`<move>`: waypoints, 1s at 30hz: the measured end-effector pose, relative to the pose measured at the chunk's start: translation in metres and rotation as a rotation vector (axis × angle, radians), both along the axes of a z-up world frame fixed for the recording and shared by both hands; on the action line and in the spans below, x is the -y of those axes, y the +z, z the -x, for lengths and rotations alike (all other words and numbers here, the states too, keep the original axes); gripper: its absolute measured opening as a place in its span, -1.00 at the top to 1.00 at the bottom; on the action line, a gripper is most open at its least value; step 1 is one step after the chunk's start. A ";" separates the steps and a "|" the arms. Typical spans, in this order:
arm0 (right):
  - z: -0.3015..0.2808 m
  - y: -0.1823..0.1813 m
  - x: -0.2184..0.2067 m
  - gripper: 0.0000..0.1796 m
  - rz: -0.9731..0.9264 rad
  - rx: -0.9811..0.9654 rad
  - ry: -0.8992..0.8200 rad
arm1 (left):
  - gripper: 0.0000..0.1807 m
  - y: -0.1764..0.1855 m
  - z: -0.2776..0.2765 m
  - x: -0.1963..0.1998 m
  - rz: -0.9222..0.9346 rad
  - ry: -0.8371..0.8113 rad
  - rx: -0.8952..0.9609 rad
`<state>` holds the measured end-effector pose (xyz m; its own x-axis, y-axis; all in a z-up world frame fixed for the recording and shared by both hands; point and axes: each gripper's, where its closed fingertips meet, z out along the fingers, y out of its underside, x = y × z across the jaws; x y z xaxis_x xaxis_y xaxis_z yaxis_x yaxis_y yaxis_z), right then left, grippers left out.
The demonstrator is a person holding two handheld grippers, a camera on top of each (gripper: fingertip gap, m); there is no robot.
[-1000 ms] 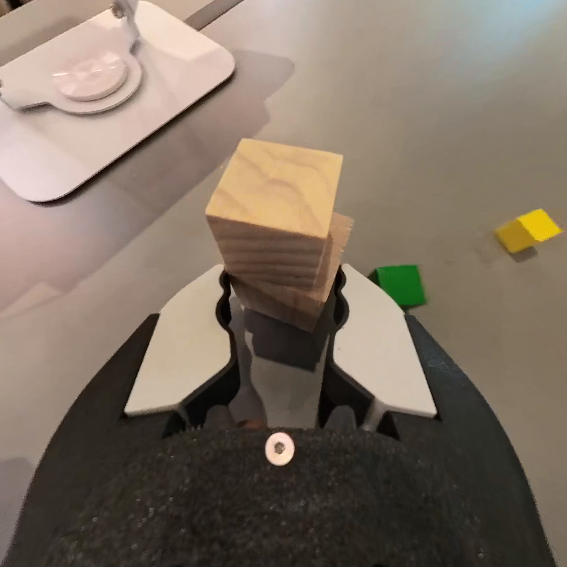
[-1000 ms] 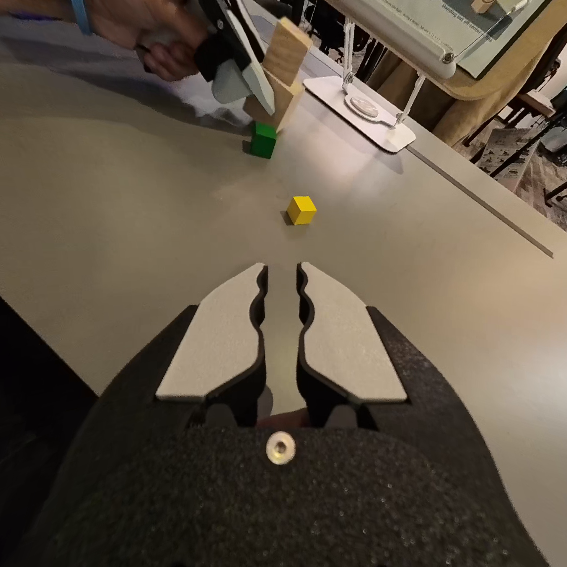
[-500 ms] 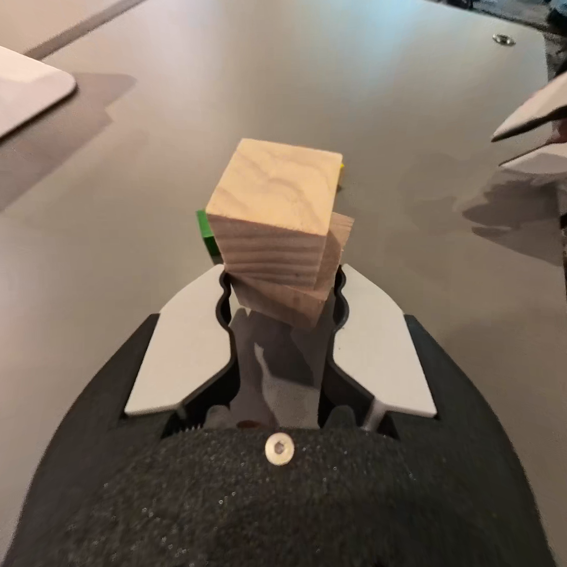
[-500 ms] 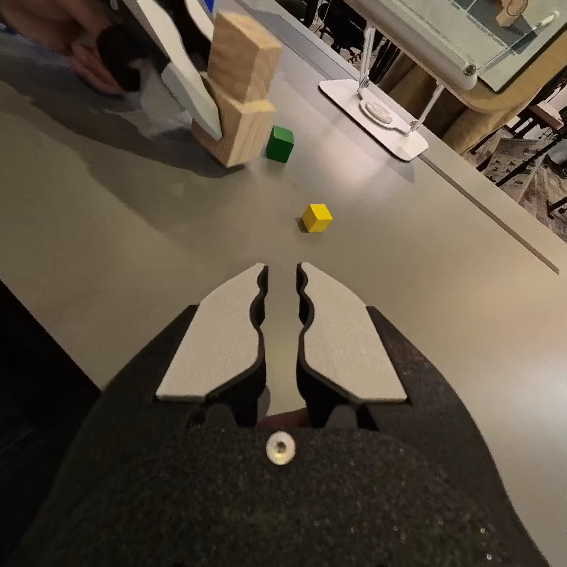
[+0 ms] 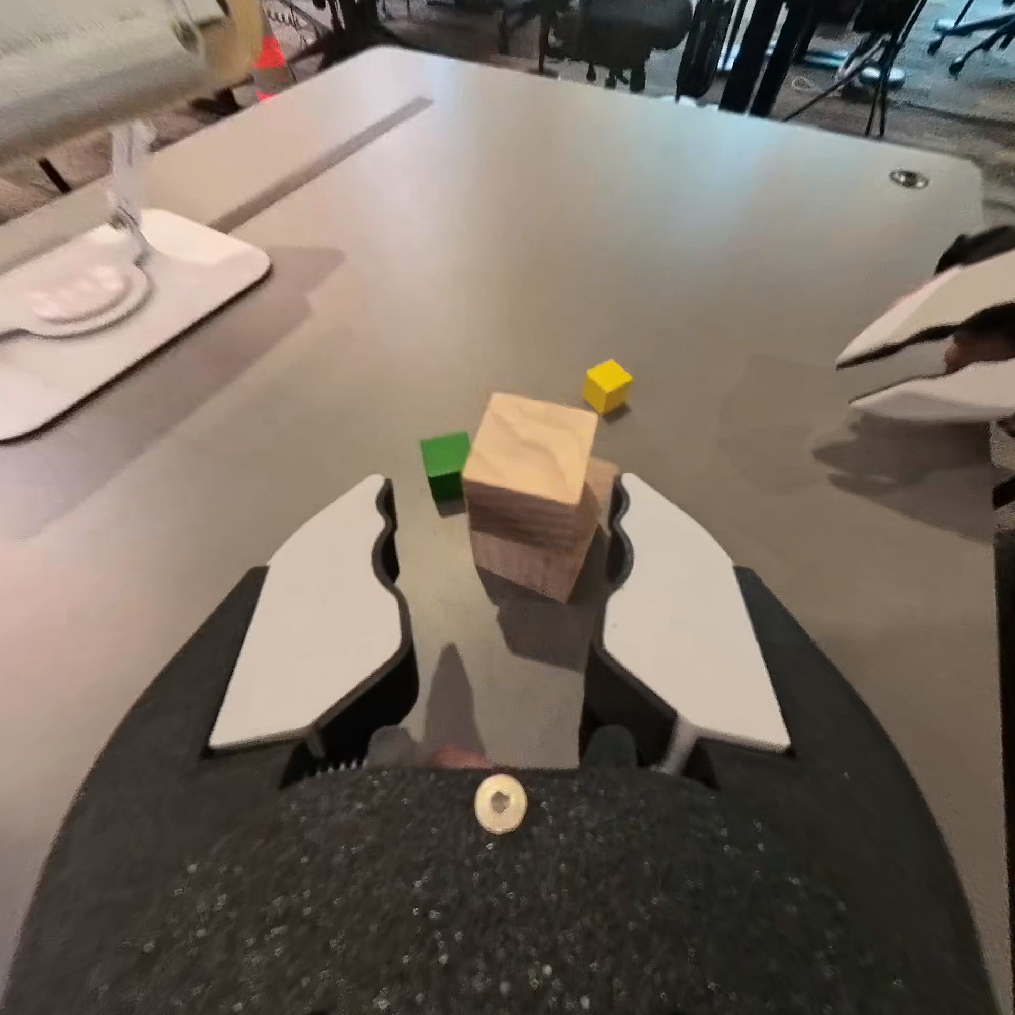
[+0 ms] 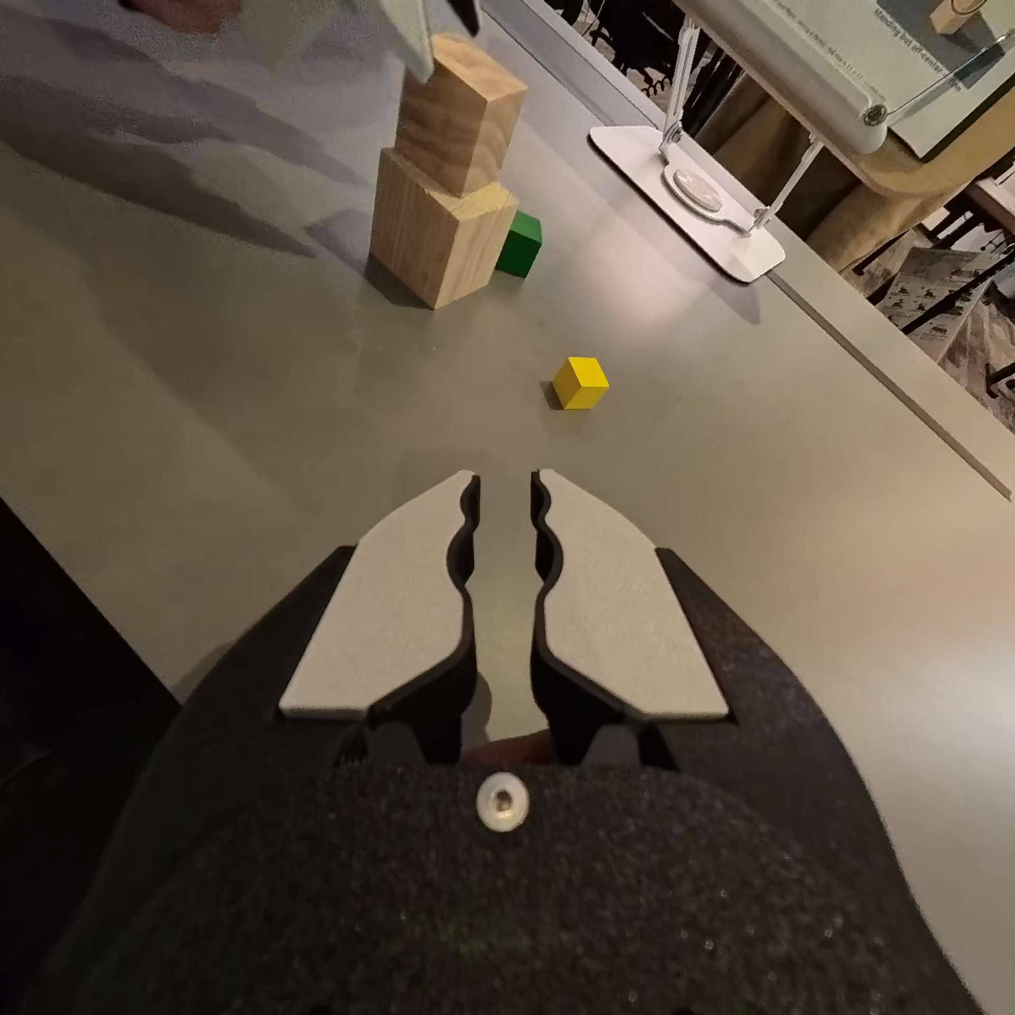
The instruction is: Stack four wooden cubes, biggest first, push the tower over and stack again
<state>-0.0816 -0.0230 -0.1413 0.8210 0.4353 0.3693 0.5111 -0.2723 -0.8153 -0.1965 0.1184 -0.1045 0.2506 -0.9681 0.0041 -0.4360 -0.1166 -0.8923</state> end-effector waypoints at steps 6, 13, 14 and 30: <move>-0.006 0.006 0.002 0.81 -0.030 0.032 -0.011 | 0.52 -0.003 -0.013 0.009 0.015 -0.137 -0.042; -0.011 0.004 0.003 0.81 -0.017 0.010 -0.021 | 0.52 0.023 -0.026 0.029 0.002 -0.286 -0.006; -0.011 0.005 0.004 0.81 -0.019 0.012 -0.022 | 0.52 0.025 -0.027 0.031 -0.002 -0.301 -0.014; -0.012 0.000 0.003 0.81 -0.005 0.021 -0.025 | 0.20 0.000 -0.016 0.011 0.043 -0.272 -0.018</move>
